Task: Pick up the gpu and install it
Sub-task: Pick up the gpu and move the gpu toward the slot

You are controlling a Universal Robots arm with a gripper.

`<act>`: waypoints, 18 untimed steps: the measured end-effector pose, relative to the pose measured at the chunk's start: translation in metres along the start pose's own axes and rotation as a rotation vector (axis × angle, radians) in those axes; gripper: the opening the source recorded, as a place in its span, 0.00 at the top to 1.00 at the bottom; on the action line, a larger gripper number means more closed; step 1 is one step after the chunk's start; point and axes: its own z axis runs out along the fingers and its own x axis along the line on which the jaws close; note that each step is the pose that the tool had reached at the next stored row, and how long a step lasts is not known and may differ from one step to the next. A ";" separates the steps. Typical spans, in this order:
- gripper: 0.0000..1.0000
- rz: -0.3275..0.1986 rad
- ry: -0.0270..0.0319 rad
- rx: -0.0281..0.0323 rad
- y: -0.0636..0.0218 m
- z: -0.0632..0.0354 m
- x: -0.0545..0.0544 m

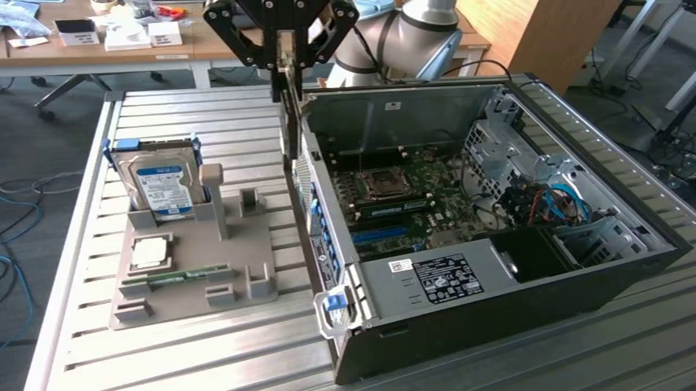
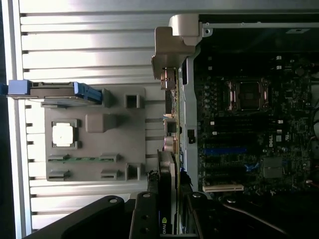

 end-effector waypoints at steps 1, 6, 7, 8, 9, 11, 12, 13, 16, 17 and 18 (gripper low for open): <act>0.73 0.000 0.0001 -0.0002 0.0001 0.0000 -0.002; 0.73 0.000 0.0001 -0.0016 0.0007 0.0003 -0.011; 0.73 0.000 0.0002 -0.0019 0.0008 0.0003 -0.013; 0.73 0.000 0.0002 -0.0022 0.0009 0.0003 -0.015; 0.73 0.000 0.0002 -0.0025 0.0010 0.0004 -0.017; 0.73 0.000 0.0002 -0.0032 0.0013 0.0005 -0.021; 0.73 0.000 0.0002 -0.0035 0.0014 0.0006 -0.023; 0.73 0.000 0.0002 -0.0038 0.0015 0.0006 -0.025; 0.73 0.000 0.0003 -0.0048 0.0018 0.0008 -0.032; 0.73 0.000 0.0003 -0.0051 0.0019 0.0008 -0.034; 0.73 0.000 0.0003 -0.0055 0.0021 0.0009 -0.036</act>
